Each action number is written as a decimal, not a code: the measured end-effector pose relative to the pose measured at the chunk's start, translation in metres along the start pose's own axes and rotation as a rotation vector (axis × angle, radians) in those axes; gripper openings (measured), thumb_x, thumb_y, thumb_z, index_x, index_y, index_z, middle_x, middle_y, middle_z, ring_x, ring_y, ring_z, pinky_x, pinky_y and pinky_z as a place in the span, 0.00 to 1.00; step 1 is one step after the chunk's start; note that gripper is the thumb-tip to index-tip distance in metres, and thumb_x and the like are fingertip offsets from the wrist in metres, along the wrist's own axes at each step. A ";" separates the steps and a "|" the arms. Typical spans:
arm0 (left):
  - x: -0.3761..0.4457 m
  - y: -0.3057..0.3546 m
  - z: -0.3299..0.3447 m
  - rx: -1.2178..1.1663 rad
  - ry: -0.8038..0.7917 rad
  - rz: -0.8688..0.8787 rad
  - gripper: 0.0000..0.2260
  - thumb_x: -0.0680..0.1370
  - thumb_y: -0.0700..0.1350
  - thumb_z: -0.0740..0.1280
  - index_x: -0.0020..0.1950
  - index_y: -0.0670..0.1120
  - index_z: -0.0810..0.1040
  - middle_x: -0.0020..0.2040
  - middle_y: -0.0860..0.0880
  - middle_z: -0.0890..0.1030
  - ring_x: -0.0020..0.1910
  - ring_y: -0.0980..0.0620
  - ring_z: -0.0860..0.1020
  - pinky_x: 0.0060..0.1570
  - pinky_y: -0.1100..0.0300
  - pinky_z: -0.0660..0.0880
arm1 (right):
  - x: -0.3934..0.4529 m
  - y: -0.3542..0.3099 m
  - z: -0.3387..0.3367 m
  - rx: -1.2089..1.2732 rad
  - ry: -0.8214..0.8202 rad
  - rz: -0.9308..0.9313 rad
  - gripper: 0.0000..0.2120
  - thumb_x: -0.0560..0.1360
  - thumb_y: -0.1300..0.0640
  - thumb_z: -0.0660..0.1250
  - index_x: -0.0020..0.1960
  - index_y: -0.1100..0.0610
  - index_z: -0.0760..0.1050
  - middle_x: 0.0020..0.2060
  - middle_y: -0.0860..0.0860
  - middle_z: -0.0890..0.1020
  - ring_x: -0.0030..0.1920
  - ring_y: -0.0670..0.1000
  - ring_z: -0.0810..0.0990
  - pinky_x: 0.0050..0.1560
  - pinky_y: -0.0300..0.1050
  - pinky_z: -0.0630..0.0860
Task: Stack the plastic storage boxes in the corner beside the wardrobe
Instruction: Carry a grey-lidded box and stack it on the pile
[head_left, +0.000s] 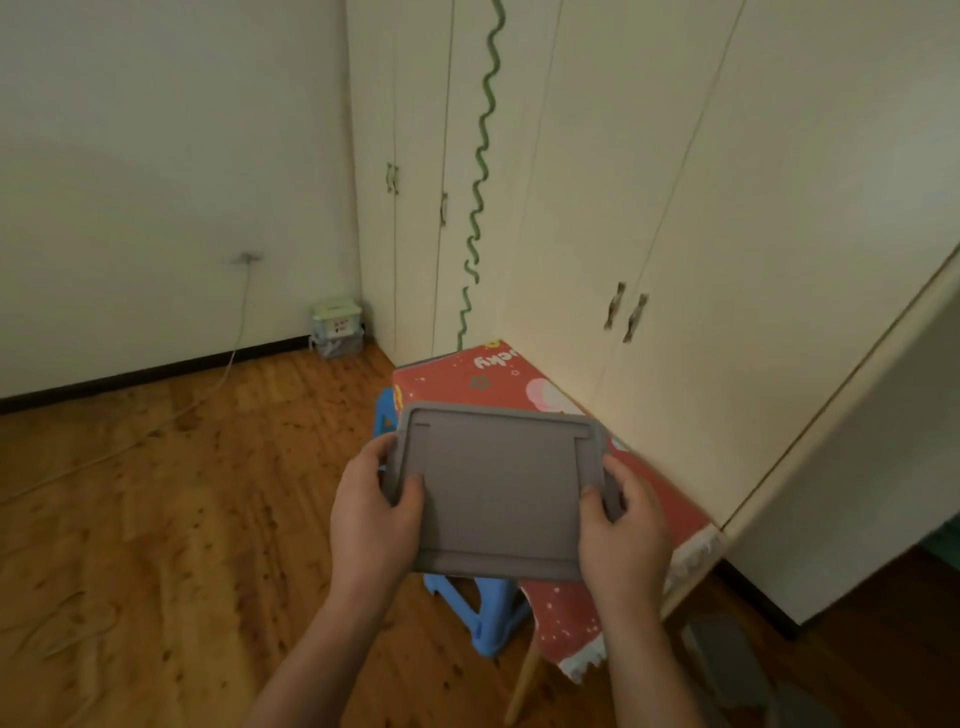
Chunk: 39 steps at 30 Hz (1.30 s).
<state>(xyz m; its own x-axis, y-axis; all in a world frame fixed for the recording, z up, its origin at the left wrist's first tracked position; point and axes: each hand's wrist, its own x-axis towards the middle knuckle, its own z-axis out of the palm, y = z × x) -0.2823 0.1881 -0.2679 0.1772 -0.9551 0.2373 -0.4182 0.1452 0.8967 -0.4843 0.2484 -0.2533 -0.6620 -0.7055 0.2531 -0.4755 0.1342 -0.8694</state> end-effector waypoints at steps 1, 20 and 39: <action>0.011 -0.008 -0.014 0.005 0.006 -0.001 0.21 0.77 0.46 0.68 0.70 0.53 0.71 0.61 0.57 0.76 0.57 0.58 0.73 0.56 0.55 0.76 | -0.003 -0.009 0.017 0.010 -0.007 0.007 0.18 0.78 0.57 0.66 0.67 0.49 0.75 0.63 0.45 0.76 0.60 0.42 0.72 0.55 0.40 0.70; 0.165 -0.126 -0.150 0.150 0.148 -0.138 0.26 0.78 0.47 0.68 0.75 0.52 0.66 0.67 0.55 0.73 0.63 0.55 0.72 0.63 0.50 0.75 | -0.010 -0.097 0.268 0.054 -0.181 -0.063 0.16 0.78 0.57 0.66 0.66 0.51 0.76 0.62 0.47 0.77 0.61 0.49 0.75 0.56 0.43 0.73; 0.442 -0.179 -0.107 0.220 0.210 -0.213 0.27 0.78 0.48 0.67 0.76 0.54 0.63 0.68 0.55 0.72 0.64 0.55 0.71 0.62 0.52 0.75 | 0.196 -0.160 0.509 0.049 -0.319 -0.132 0.16 0.79 0.56 0.66 0.67 0.52 0.76 0.63 0.48 0.77 0.62 0.51 0.76 0.60 0.50 0.75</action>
<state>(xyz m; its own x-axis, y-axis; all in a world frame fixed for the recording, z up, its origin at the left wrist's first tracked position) -0.0335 -0.2325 -0.2829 0.4503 -0.8808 0.1462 -0.5301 -0.1320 0.8376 -0.2431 -0.2659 -0.2808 -0.3780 -0.8977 0.2264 -0.5114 -0.0014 -0.8594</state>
